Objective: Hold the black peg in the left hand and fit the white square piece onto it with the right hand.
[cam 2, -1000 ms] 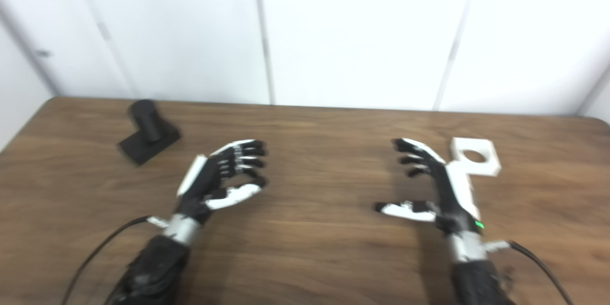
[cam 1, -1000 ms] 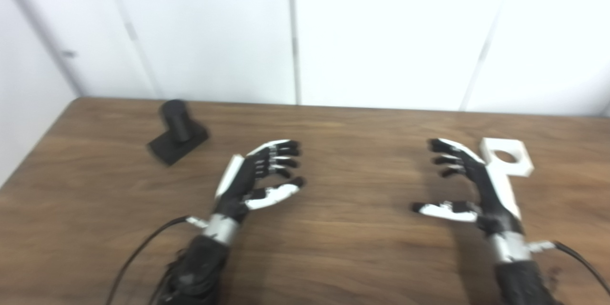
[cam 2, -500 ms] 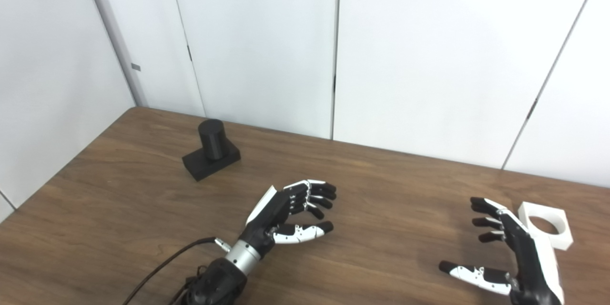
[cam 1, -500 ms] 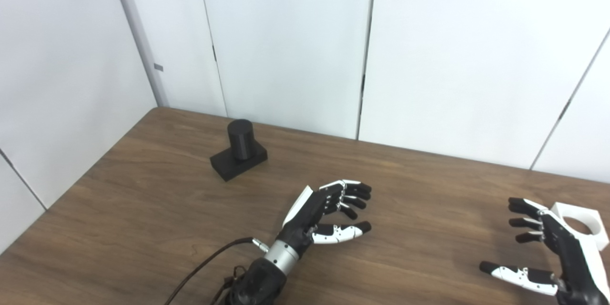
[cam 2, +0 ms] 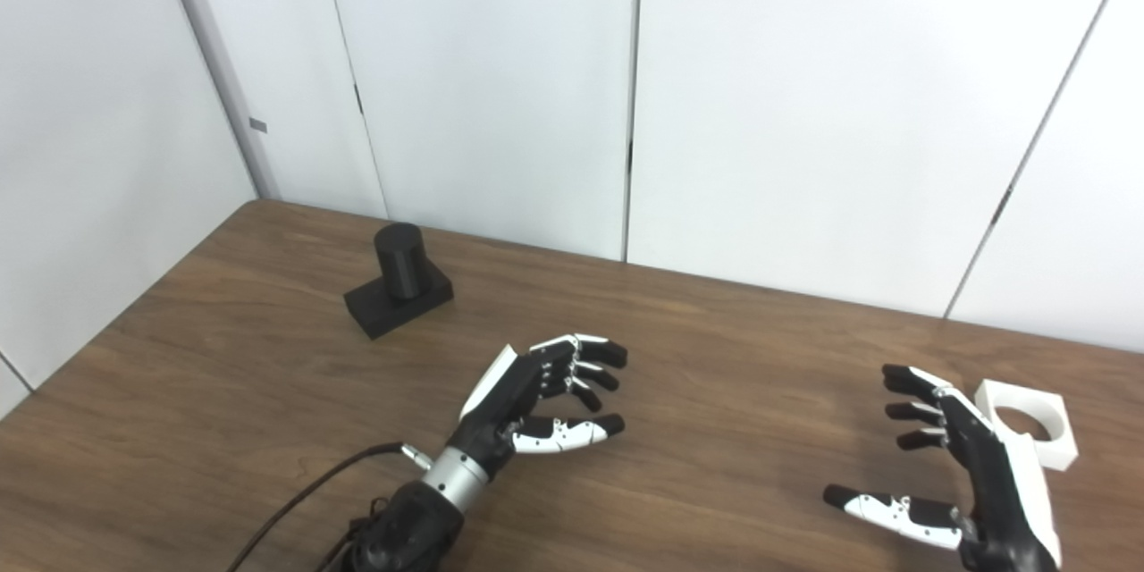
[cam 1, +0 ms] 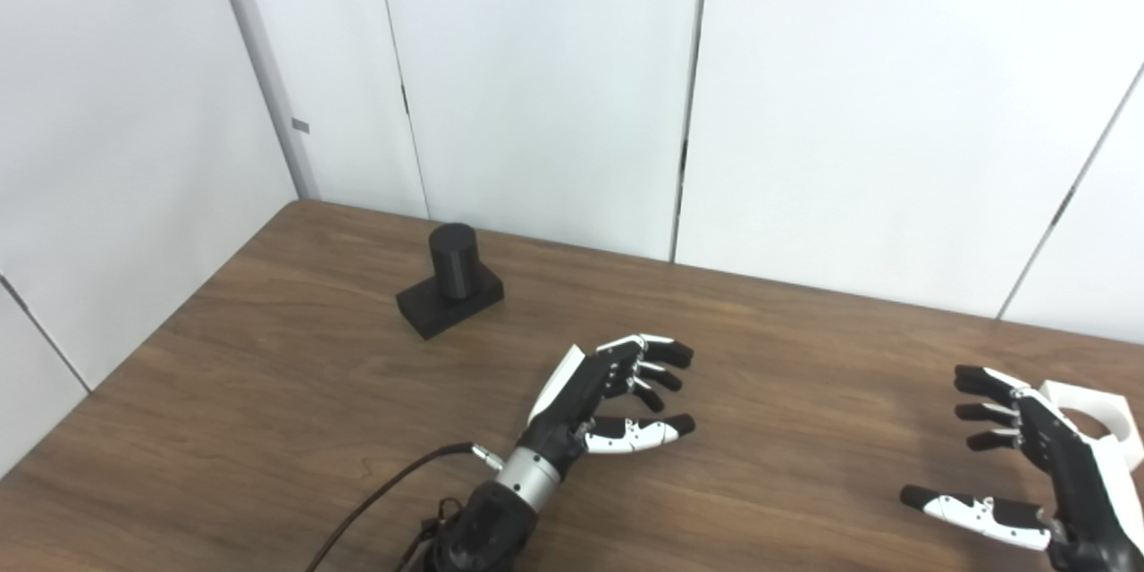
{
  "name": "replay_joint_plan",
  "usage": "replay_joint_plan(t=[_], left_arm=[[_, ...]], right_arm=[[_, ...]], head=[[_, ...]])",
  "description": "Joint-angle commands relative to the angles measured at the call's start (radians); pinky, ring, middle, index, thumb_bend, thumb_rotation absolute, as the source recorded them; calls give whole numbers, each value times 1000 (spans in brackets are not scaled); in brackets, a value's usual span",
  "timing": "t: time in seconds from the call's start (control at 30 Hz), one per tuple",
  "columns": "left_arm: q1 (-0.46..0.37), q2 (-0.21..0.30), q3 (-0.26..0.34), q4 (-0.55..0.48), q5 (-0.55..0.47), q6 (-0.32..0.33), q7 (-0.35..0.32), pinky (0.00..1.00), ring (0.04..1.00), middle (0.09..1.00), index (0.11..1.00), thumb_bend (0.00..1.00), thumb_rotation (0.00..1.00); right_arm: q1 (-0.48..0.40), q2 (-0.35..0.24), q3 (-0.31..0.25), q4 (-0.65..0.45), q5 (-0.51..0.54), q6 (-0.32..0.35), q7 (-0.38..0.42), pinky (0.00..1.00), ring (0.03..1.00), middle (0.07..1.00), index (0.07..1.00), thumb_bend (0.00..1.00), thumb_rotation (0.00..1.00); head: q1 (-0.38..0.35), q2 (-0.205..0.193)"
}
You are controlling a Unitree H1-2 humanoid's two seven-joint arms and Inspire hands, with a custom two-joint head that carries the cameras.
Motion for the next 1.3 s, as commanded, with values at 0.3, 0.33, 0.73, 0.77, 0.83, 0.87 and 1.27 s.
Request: replay_joint_plan(t=[0.3, 0.33, 0.73, 0.77, 0.83, 0.87, 1.27], left_arm=[[-83, 111, 31, -144, 59, 48, 4, 518, 645, 693, 628, 725, 47], [-85, 119, 40, -162, 62, 66, 4, 521, 647, 694, 634, 727, 43], [-111, 183, 108, -247, 95, 176, 25, 578, 704, 746, 704, 753, 77], [-114, 186, 113, -250, 95, 182, 27, 584, 712, 757, 710, 755, 73], [-121, 193, 125, -254, 95, 192, 30, 599, 724, 769, 721, 755, 65], [-127, 196, 134, -248, 92, 188, 36, 614, 732, 777, 728, 758, 61], [-195, 244, 200, -195, 159, 242, 113, 635, 740, 791, 745, 806, 110]], right_arm=[[-29, -8, -9, -38, 6, 1, 3, 564, 690, 763, 753, 604, 0], [-29, -7, -10, -40, 8, 5, 4, 564, 692, 764, 753, 602, 0], [-35, -6, -10, -49, 7, 24, 8, 563, 690, 762, 749, 604, 0], [-35, -6, -10, -52, 9, 28, 10, 566, 692, 764, 752, 602, 0], [-34, -6, -10, -54, 10, 32, 11, 567, 691, 765, 754, 600, 0], [-34, -6, -9, -55, 9, 33, 12, 567, 689, 763, 753, 600, 0], [-29, -10, -12, -68, 15, 43, 17, 569, 681, 761, 752, 595, 0]], head=[[13, 0], [14, 1], [19, -3], [19, -3], [19, -4], [19, -5], [22, -2]])
